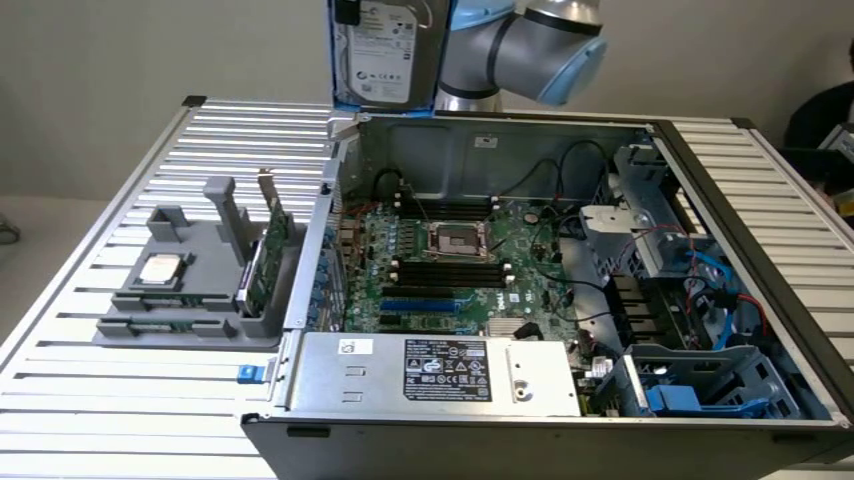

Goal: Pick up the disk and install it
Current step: 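Pick up the disk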

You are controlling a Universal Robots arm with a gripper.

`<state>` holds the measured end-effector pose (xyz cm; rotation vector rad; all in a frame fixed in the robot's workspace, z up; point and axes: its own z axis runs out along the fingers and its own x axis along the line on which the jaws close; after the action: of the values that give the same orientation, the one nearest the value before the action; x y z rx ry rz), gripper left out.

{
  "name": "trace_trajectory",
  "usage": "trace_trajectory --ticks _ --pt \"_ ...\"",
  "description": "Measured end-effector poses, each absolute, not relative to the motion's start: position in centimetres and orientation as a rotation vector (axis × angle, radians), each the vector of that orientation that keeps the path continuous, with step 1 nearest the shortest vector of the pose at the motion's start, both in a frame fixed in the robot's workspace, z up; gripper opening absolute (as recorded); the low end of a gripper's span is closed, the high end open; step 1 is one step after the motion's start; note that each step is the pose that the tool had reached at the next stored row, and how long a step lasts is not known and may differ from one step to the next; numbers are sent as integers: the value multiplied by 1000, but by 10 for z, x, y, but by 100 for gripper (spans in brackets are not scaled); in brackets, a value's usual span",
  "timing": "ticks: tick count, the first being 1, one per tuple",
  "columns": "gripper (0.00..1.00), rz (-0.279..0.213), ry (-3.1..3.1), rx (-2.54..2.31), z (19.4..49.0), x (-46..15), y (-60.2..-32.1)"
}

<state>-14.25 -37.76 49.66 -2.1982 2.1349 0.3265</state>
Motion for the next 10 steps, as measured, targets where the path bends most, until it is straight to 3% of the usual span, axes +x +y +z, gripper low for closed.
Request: trace_trajectory --ticks 10 --pt "33 332 2137 -2200 514 -115 -401"
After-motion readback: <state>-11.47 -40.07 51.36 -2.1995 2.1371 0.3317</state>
